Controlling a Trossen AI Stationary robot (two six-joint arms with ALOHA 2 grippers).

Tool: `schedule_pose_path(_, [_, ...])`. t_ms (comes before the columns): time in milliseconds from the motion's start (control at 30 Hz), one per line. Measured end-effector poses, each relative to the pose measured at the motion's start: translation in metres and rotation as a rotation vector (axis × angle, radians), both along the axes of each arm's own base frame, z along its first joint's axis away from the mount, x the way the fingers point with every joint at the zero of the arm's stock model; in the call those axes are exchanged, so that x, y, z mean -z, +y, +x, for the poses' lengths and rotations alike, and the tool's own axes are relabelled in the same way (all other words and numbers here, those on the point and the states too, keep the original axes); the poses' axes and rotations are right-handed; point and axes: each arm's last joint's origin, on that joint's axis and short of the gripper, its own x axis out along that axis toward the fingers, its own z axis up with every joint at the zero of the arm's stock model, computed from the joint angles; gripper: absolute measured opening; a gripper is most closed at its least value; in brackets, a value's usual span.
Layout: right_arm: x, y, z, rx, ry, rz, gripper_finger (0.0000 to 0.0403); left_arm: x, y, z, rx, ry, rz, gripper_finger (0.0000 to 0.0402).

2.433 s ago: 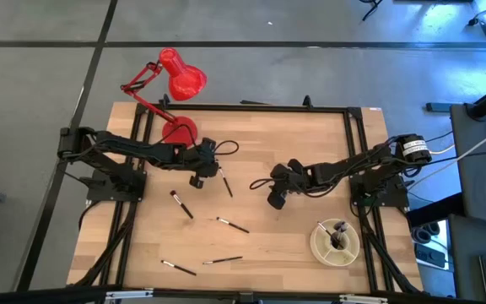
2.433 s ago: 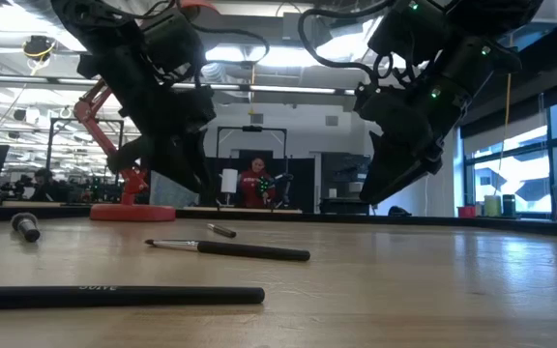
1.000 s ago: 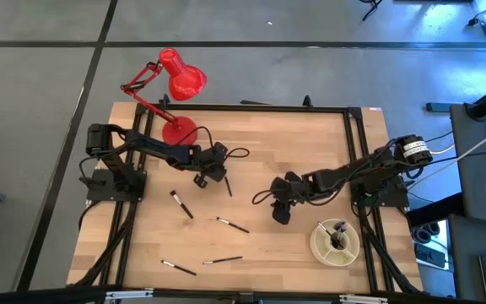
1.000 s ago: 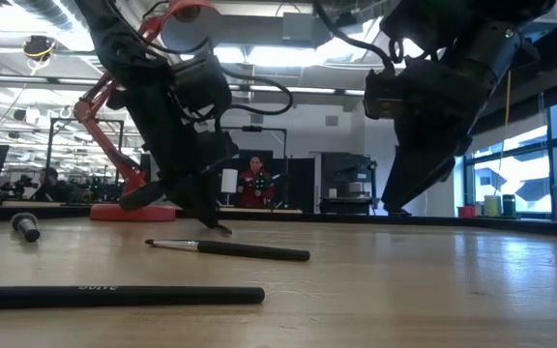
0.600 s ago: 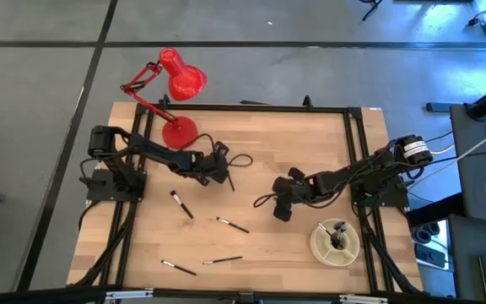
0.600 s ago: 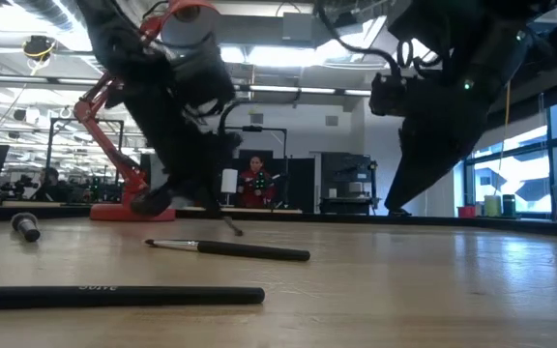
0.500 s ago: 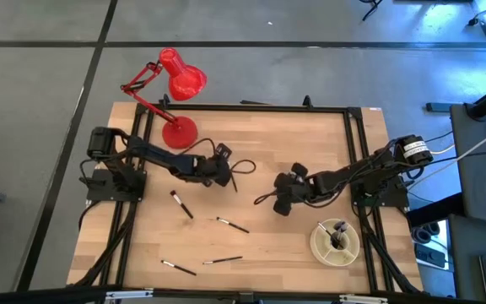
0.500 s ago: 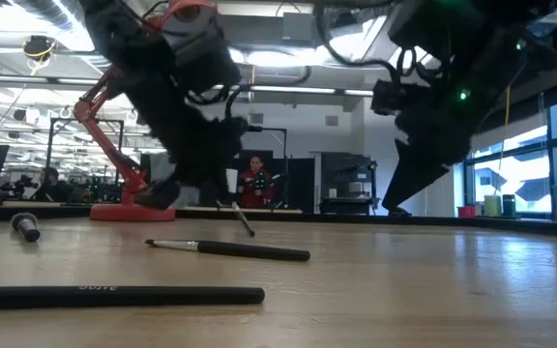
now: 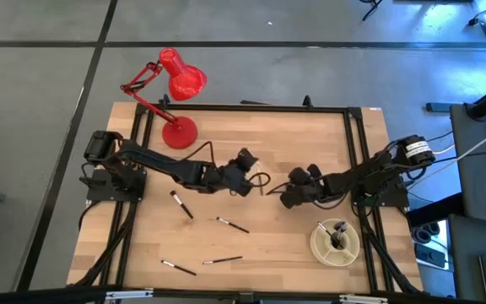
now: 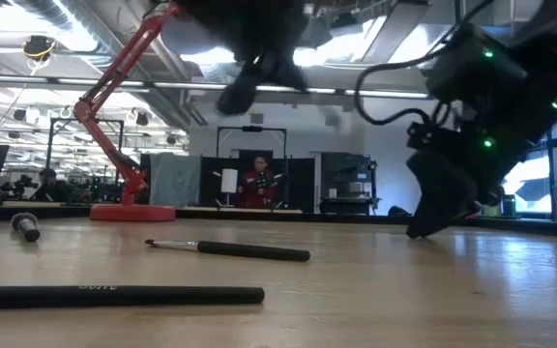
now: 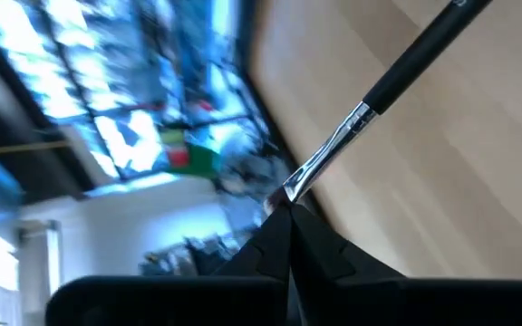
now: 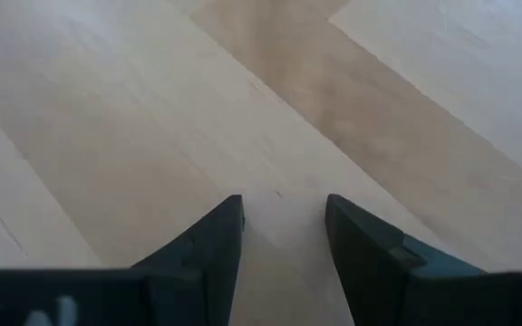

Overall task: Sort items
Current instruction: Put the eyeshadow brush into the brush organizer

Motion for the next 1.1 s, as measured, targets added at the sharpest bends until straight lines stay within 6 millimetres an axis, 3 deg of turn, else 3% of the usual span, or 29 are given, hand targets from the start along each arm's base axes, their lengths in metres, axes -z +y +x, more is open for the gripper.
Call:
schedule_pose_path(200, [0.008,-0.005,-0.005,0.023,-0.079,0.011,0.0162,-0.024,-0.015,0.015,0.19,-0.119,0.081,0.0002])
schedule_pose_path(500, [0.007,-0.027,-0.002,0.116,-0.1,0.024,0.0162,-0.031,-0.04,0.046,0.32,-0.362,0.312,0.0002])
schedule_pose_path(767, [0.006,-0.053,0.001,0.183,-0.144,0.11,0.0162,-0.06,-0.065,0.081,0.494,-0.59,0.18,0.0002])
schedule_pose_path(1100, [0.005,-0.059,0.003,0.152,-0.145,0.108,0.0162,-0.027,-0.089,0.15,0.667,-0.621,0.228,0.0002])
